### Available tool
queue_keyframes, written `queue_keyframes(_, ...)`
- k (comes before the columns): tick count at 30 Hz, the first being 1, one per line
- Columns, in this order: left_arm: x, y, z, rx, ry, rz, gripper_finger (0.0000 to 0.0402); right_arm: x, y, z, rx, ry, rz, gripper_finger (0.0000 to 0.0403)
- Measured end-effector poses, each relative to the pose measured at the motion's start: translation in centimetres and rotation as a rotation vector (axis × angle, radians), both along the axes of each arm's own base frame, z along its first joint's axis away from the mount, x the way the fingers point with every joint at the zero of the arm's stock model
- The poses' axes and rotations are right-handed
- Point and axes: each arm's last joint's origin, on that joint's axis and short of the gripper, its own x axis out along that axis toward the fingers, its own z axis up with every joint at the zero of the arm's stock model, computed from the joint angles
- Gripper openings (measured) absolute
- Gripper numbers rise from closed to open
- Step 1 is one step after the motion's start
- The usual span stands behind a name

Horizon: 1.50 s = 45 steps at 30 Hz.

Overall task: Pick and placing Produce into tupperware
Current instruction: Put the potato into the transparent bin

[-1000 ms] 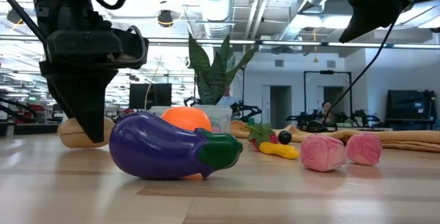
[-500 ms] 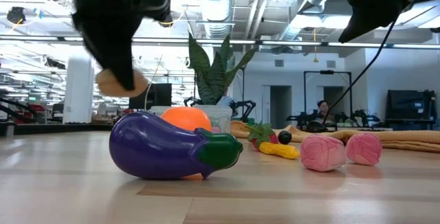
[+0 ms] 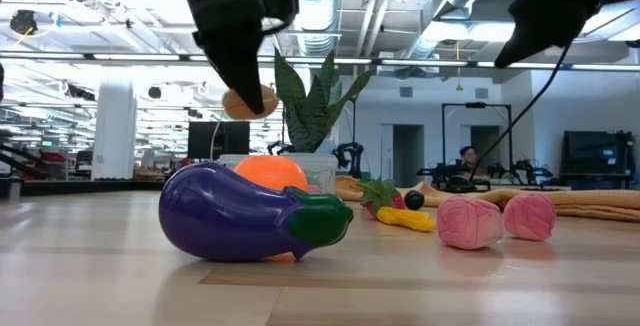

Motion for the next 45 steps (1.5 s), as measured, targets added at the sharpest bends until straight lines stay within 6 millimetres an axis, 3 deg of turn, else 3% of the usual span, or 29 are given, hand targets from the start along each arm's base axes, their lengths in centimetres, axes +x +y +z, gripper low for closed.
queue_keyframes(10, 1.4, 5.8, 0.3, 0.040, -0.023, -0.031, 0.0213, -0.6, -0.4, -1.5, -0.013, 0.016, -0.014, 0.0240)
queue_keyframes(16, 2.2, 7.9, 0.7, 0.027, -0.092, -0.103, 0.0213, -0.7, -0.4, -1.9, -0.013, 0.016, -0.015, 0.0240)
queue_keyframes(22, 3.1, 8.3, 1.0, 0.063, -0.162, -0.188, 0.0213, -0.7, -0.4, -1.9, -0.013, 0.014, -0.014, 0.0240)
queue_keyframes(30, 4.8, 8.3, -2.4, 0.073, -0.089, -0.269, 0.0213, -0.7, -0.3, -1.9, -0.009, 0.008, -0.008, 0.0240)
queue_keyframes(45, 5.3, 9.0, -4.1, 0.069, -0.049, -0.233, 0.0213, -0.8, 0.0, -1.9, -0.008, 0.001, 0.009, 0.0240)
